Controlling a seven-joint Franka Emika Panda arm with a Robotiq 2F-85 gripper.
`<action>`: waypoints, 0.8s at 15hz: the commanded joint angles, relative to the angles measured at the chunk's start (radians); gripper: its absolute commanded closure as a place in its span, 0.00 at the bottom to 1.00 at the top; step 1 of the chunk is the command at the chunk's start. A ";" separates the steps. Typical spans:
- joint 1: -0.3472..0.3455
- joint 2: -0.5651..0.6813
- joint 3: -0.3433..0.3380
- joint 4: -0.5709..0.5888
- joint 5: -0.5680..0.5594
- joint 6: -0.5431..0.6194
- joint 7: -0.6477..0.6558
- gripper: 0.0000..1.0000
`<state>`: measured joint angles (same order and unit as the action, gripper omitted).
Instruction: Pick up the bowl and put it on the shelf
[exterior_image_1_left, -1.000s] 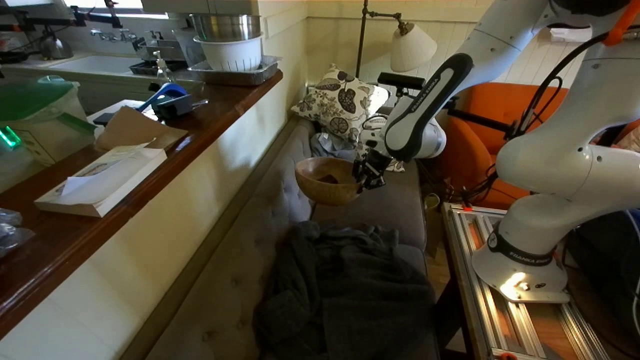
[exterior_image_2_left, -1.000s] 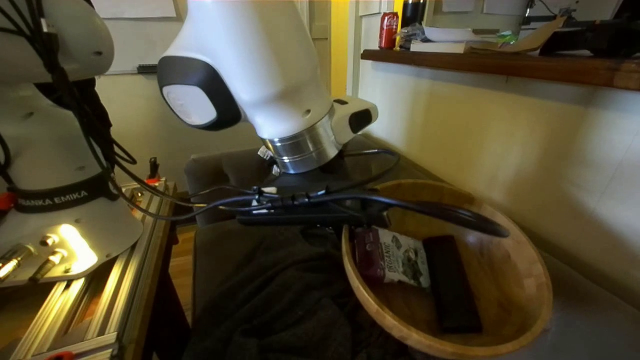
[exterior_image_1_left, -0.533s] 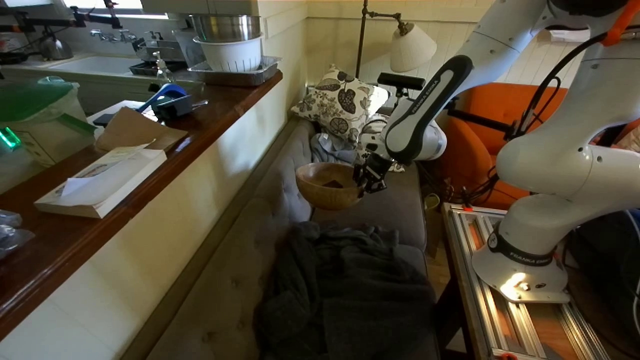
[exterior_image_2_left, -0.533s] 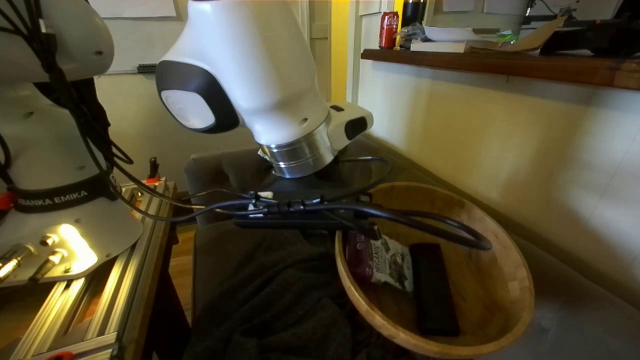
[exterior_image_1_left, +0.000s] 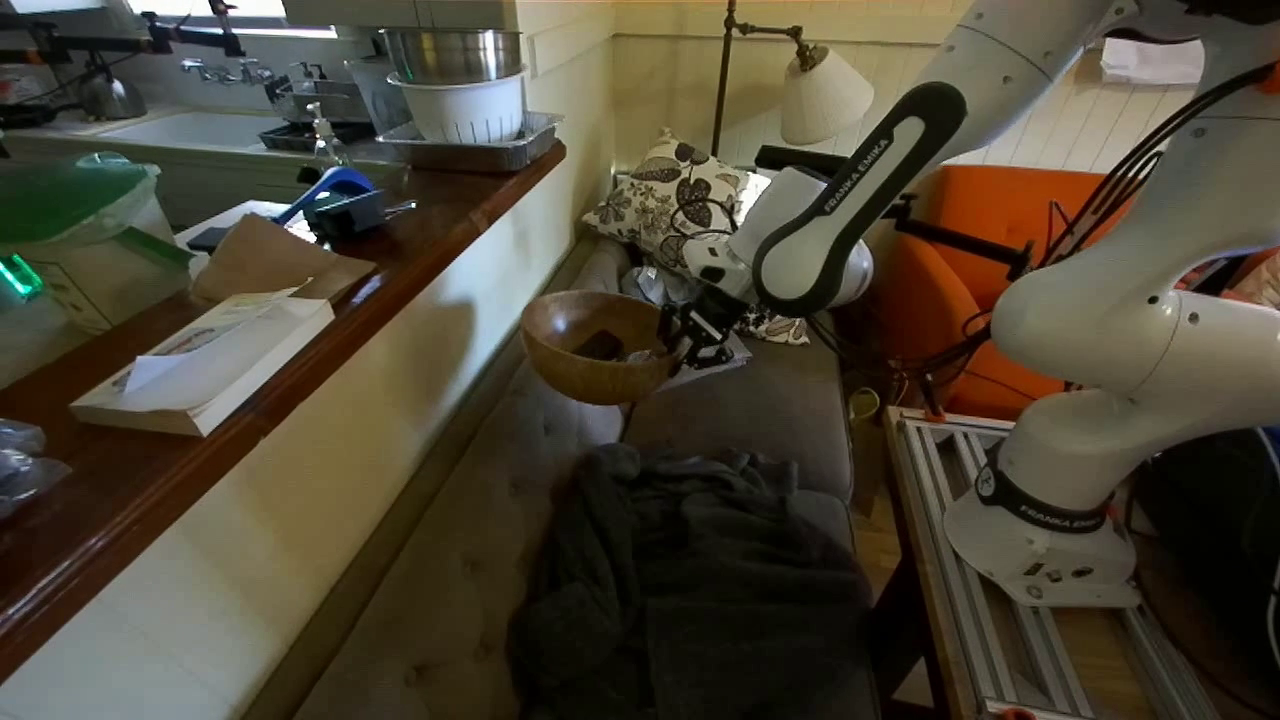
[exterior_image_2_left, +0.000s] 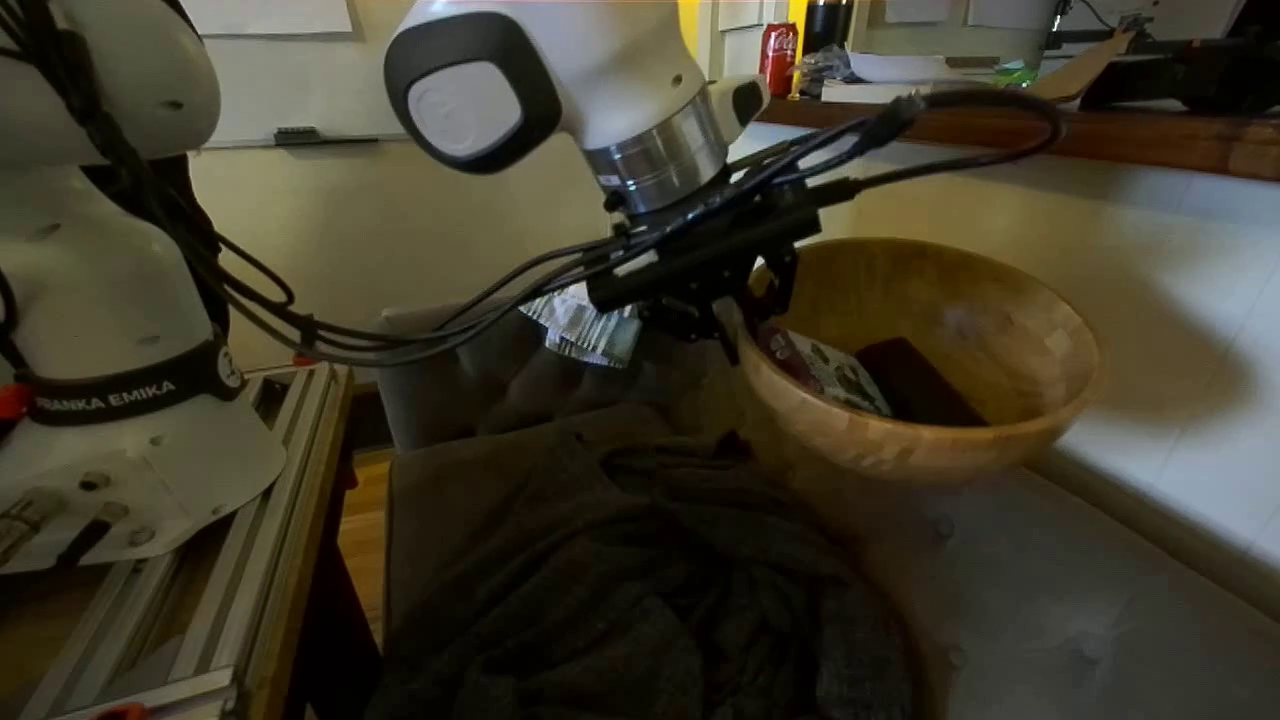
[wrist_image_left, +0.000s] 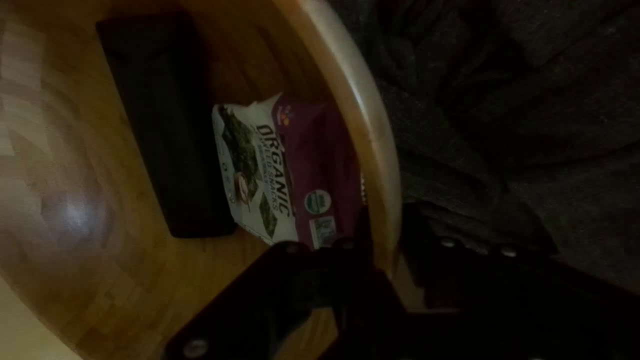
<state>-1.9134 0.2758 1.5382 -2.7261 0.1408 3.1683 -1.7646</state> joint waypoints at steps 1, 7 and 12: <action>-0.191 -0.077 0.190 0.057 -0.083 -0.066 -0.055 0.96; -0.565 -0.084 0.446 0.127 -0.358 -0.166 -0.101 0.96; -0.561 -0.010 0.363 0.204 -0.662 -0.172 -0.093 0.96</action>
<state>-2.4743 0.1945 1.9268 -2.5890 -0.3759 2.9936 -1.8492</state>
